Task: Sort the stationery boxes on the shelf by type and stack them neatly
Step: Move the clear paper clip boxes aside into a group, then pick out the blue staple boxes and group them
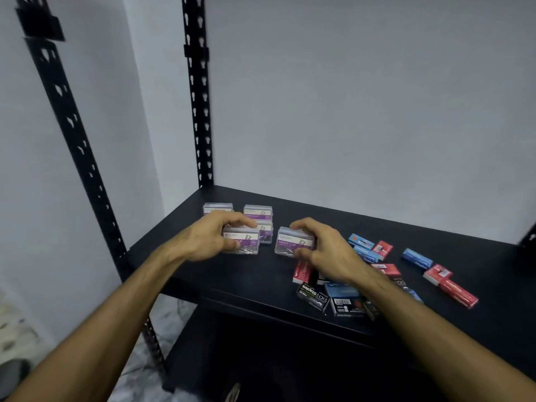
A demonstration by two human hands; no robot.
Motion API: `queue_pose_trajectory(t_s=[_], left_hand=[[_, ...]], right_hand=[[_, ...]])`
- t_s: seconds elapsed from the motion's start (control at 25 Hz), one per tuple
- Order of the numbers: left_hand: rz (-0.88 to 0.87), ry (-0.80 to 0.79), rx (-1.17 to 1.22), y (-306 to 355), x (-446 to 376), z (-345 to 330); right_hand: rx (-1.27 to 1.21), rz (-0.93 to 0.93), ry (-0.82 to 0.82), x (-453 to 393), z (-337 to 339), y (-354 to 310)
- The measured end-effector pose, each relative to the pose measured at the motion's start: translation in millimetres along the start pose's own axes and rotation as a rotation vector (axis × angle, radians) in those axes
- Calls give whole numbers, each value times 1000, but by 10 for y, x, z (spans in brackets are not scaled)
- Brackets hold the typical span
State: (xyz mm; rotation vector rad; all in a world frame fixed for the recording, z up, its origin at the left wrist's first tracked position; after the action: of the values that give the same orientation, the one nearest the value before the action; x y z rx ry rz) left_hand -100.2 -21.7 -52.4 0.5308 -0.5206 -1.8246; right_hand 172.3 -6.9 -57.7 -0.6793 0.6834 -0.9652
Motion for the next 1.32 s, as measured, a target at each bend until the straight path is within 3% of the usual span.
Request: queue_pose_trajectory(t_s=[0.28, 0.64, 1.32], left_hand=[[84, 23, 16, -346, 227, 186], [112, 2, 10, -524, 293, 194], [54, 78, 61, -591, 293, 188]], right_hand=[[-78, 6, -116, -190, -480, -155], [-72, 7, -153, -276, -630, -185], [-2, 67, -95, -210, -645, -170]])
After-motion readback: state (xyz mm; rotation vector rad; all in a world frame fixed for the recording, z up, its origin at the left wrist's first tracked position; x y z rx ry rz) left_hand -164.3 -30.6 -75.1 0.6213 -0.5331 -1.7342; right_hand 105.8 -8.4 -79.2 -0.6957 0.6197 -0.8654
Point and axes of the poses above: each hand's wrist, its own x-axis away from the middle knuckle, its own z-axis out of the back of the hand, y = z × x, the point moved 1 cm from there along -x, towards the middle knuckle, and after that the axes turned 14 degrees about -x, right-handed, at the moved point
